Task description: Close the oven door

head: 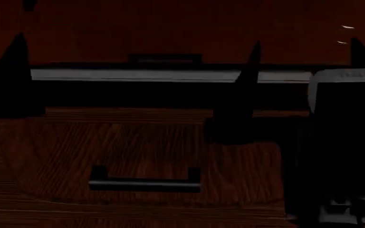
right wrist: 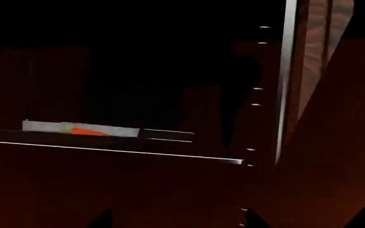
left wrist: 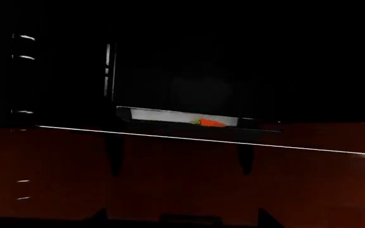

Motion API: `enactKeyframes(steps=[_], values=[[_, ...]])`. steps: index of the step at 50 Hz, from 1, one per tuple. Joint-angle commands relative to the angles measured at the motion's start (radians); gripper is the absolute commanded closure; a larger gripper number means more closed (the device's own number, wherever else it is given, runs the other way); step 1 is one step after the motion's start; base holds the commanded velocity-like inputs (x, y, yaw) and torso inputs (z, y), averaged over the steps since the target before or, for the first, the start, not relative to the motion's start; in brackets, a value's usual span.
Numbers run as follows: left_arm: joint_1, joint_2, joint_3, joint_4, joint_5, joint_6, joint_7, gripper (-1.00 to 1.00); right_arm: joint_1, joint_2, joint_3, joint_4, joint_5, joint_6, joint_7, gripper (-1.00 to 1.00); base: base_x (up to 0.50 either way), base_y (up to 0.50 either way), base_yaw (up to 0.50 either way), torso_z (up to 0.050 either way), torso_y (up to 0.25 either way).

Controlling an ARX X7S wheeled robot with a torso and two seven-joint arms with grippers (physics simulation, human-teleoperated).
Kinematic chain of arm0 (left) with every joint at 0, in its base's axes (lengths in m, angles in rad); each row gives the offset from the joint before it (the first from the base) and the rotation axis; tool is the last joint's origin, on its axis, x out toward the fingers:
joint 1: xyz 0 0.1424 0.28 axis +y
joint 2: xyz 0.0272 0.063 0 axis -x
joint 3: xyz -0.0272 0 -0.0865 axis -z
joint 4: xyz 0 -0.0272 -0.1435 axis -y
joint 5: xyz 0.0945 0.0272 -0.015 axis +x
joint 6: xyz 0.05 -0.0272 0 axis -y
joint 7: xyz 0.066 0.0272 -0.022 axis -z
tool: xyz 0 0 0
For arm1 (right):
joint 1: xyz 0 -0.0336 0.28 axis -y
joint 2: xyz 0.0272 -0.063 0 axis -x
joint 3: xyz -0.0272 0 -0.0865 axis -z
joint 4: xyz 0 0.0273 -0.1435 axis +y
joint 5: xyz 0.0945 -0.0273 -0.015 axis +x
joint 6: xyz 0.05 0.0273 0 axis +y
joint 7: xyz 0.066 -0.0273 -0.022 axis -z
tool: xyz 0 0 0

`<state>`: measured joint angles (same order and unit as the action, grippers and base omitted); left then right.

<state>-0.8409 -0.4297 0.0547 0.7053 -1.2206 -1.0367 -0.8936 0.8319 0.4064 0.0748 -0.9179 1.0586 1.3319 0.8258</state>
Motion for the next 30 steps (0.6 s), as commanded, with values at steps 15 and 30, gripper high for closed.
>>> enactKeyframes(steps=[15,30], values=[[-0.622,0.099,0.181,-0.536,0.088,-0.058,0.079,-1.0,0.626,0.017,-0.248,0.494,-0.062,-0.002,-0.089,-1.0,0.0,0.0,0.0,0.0,0.0],[-0.86,0.198,0.318,-1.019,0.289,0.106,0.346,-1.0,0.861,0.026,-0.505,0.975,-0.325,-0.26,-0.407,-1.0,0.0,0.0,0.0,0.0,0.0]])
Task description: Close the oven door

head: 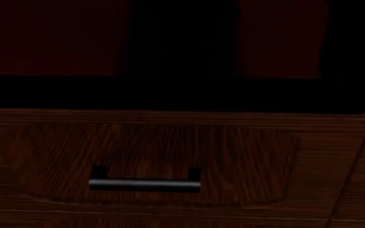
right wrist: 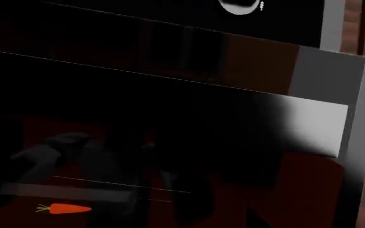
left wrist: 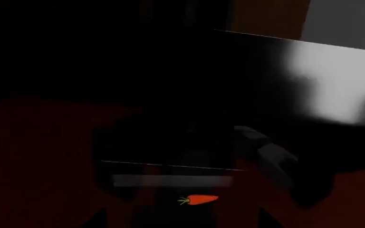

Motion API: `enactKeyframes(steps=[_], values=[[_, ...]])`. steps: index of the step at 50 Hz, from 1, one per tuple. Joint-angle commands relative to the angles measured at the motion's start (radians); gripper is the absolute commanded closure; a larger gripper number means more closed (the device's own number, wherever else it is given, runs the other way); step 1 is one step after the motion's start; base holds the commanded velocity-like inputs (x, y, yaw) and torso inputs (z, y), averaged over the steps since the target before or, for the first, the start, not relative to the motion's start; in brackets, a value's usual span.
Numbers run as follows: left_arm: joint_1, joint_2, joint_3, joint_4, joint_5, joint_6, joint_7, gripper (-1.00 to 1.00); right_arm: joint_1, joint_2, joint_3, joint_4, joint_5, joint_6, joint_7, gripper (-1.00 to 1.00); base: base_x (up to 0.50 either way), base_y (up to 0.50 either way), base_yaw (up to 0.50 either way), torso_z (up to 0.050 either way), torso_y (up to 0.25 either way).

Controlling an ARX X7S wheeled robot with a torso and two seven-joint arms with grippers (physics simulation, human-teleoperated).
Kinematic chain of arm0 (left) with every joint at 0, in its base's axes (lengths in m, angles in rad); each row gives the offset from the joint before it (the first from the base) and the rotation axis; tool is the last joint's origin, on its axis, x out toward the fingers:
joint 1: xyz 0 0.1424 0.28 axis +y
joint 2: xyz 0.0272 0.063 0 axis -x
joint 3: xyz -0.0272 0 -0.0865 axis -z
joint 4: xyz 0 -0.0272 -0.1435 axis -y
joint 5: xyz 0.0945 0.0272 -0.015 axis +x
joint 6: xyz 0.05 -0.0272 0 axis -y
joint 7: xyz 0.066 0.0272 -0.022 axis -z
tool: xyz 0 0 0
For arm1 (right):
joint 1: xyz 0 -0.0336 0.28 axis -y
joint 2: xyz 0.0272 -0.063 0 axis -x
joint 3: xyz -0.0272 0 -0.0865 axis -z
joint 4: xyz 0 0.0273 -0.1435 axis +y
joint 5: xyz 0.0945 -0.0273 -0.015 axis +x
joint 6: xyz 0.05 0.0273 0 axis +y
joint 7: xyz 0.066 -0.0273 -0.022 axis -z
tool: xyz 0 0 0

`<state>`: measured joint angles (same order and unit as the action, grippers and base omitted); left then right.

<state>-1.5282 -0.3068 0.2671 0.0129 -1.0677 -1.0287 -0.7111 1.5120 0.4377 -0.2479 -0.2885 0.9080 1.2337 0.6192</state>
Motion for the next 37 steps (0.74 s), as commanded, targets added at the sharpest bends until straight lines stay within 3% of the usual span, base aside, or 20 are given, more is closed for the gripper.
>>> enactKeyframes(steps=[1,4,5,12,16,19,24,30,37], values=[[-0.186,0.084,0.119,-0.356,0.152,0.11,0.176,-1.0,0.19,-0.009,-0.187,0.385,-0.187,-0.182,-0.215,-1.0,0.0,0.0,0.0,0.0,0.0],[-0.231,0.125,0.131,-0.484,0.171,0.142,0.226,-1.0,0.227,-0.018,-0.253,0.51,-0.252,-0.208,-0.245,-1.0,0.0,0.0,0.0,0.0,0.0],[-0.264,0.164,0.071,-0.616,0.121,0.141,0.244,-1.0,0.224,-0.031,-0.243,0.575,-0.259,-0.246,-0.26,-1.0,0.0,0.0,0.0,0.0,0.0],[-0.466,0.298,0.234,-1.123,0.331,0.394,0.453,-1.0,0.326,-0.092,-0.311,0.876,-0.349,-0.384,-0.371,-1.0,0.0,0.0,0.0,0.0,0.0],[-0.547,0.307,0.476,-1.268,0.089,0.465,0.475,-1.0,0.439,-0.169,-0.345,1.173,-0.403,-0.51,-0.479,-1.0,0.01,0.0,0.0,0.0,0.0],[-0.556,0.307,0.666,-1.31,-0.118,0.458,0.497,-1.0,0.556,-0.289,-0.424,1.561,-0.488,-0.687,-0.656,-1.0,0.03,0.0,-0.01,0.0,-0.007],[-0.537,0.307,0.978,-1.312,-0.333,0.516,0.459,-1.0,0.541,-0.289,-0.293,1.597,-0.571,-0.632,-0.633,-1.0,0.05,0.0,-0.01,0.005,-0.011],[-0.528,0.307,1.171,-1.319,-0.492,0.565,0.452,-1.0,0.518,-0.282,-0.148,1.597,-0.718,-0.623,-0.649,-1.0,0.07,0.0,-0.01,0.005,-0.014],[-0.561,0.296,1.239,-1.322,-0.628,0.577,0.426,-1.0,0.524,-0.315,-0.09,1.597,-0.85,-0.561,-0.659,-1.0,0.07,-0.01,0.0,0.003,-0.014]])
